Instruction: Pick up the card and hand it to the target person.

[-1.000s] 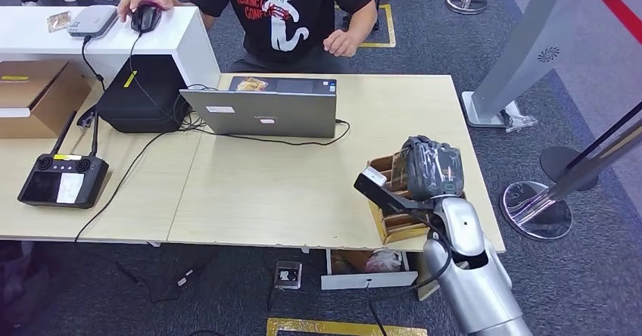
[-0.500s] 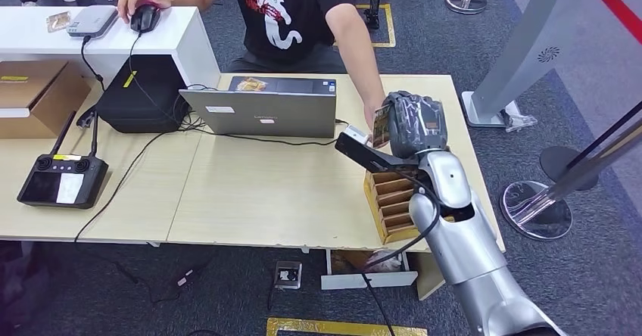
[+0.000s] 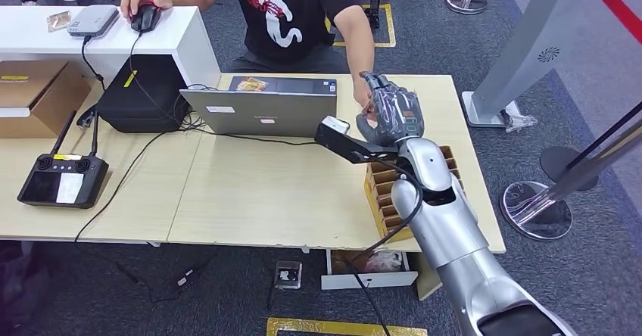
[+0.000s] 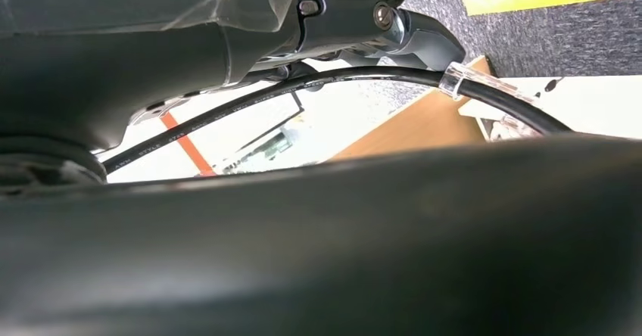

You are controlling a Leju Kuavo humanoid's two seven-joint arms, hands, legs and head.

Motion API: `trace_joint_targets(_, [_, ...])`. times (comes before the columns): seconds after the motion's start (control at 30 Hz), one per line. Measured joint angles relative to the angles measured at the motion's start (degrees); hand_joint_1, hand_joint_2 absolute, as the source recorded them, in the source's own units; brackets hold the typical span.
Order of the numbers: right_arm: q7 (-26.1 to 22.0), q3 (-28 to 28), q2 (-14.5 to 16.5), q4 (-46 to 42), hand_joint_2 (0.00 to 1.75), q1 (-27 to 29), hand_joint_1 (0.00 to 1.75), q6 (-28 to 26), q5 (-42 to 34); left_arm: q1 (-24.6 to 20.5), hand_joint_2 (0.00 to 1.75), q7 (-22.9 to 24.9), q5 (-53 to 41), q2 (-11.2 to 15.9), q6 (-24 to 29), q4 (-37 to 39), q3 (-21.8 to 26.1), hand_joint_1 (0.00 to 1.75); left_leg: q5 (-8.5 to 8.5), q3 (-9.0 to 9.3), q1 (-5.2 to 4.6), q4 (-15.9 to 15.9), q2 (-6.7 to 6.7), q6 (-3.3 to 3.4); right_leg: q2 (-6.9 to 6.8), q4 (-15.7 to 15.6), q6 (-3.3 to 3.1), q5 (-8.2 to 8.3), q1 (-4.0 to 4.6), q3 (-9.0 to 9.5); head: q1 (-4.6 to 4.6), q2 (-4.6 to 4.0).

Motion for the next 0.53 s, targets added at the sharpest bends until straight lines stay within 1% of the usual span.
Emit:
trace_joint_targets(0.17, [-2.4, -3.1, -1.1, -3.0, 1.75, 1.2, 0.00, 2.1, -6.1, 0.0, 0.00, 0.2, 0.0, 0.0, 0.1, 0.0, 0.1, 0.00, -0.01, -0.03, 0.00, 0.0, -0.11, 0.01, -0.10, 0.0, 0.01, -0.04, 0.00, -0.01, 0.00, 0.00])
trace_joint_targets(0.27, [-4.2, -4.9, -2.7, -5.2, 1.75, 2.4, 0.00, 4.4, -10.5, 0.1, 0.00, 0.3, 0.0, 0.1, 0.2, 0.0, 0.2, 0.00, 0.02, 0.01, 0.02, 0.0, -0.19, 0.01, -0.19, 0.0, 0.01, -0.03, 0.02, 0.06, 0.00, 0.00])
trace_joint_targets(0.37, [-6.9, -7.7, -5.2, -7.3, 1.75, 4.0, 0.00, 8.7, -18.3, 0.1, 0.00, 0.2, -0.3, 0.2, 0.3, 0.0, -0.1, 0.00, 0.05, 0.02, 0.03, 0.0, -0.33, 0.02, -0.32, -0.1, 0.01, -0.04, 0.04, 0.10, 0.00, 0.00])
trace_joint_targets(0.5, [-11.7, -13.9, -10.0, -8.3, 1.75, 5.5, 0.00, 17.8, -34.4, 0.2, 0.00, -0.2, -1.2, 0.3, 0.7, -0.1, -0.9, 0.00, 0.07, -0.02, 0.04, 0.0, -0.49, 0.04, -0.48, -0.1, 0.04, -0.05, 0.04, 0.12, 0.00, 0.00])
trace_joint_targets(0.53, [-12.3, -14.4, -10.7, -8.2, 1.75, 5.7, 0.00, 18.7, -35.9, 0.2, 0.00, -0.2, -1.3, 0.4, 0.7, -0.1, -1.0, 0.00, 0.06, -0.04, 0.03, 0.0, -0.50, 0.04, -0.49, -0.1, 0.04, -0.06, 0.04, 0.12, 0.00, 0.00])
